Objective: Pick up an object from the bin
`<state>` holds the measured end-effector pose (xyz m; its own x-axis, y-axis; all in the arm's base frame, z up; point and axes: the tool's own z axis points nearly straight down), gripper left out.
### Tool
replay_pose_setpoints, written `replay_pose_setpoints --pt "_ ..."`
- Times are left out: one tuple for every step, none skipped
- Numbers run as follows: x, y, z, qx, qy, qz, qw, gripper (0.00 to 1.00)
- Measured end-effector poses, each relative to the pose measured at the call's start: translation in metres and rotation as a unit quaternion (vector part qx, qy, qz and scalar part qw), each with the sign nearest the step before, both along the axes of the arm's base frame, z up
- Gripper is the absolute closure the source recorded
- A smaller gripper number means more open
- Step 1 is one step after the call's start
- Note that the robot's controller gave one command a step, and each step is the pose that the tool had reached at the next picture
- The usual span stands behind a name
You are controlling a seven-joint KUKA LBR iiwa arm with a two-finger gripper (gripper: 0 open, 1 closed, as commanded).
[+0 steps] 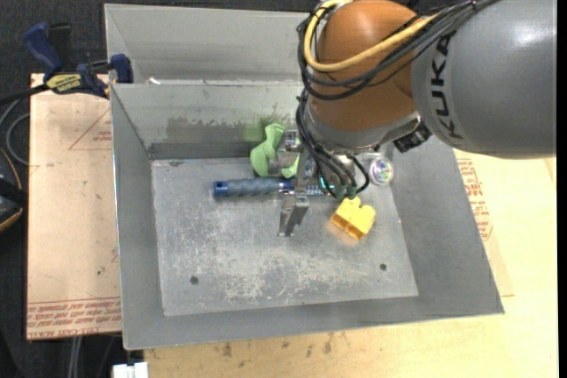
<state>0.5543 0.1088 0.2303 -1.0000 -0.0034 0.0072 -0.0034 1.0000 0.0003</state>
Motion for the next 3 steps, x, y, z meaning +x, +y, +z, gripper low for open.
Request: replay_pose_setpoints --pt "0.067 0.026 -0.055 0.001 -0.0045 -0.005 1.0000 0.00" --pt "0.101 0.005 -0.144 0.001 -0.0028 0.129 0.9916 0.00" --pt "0.101 0.006 -0.142 0.001 -0.0043 0.129 0.9916 1.00"
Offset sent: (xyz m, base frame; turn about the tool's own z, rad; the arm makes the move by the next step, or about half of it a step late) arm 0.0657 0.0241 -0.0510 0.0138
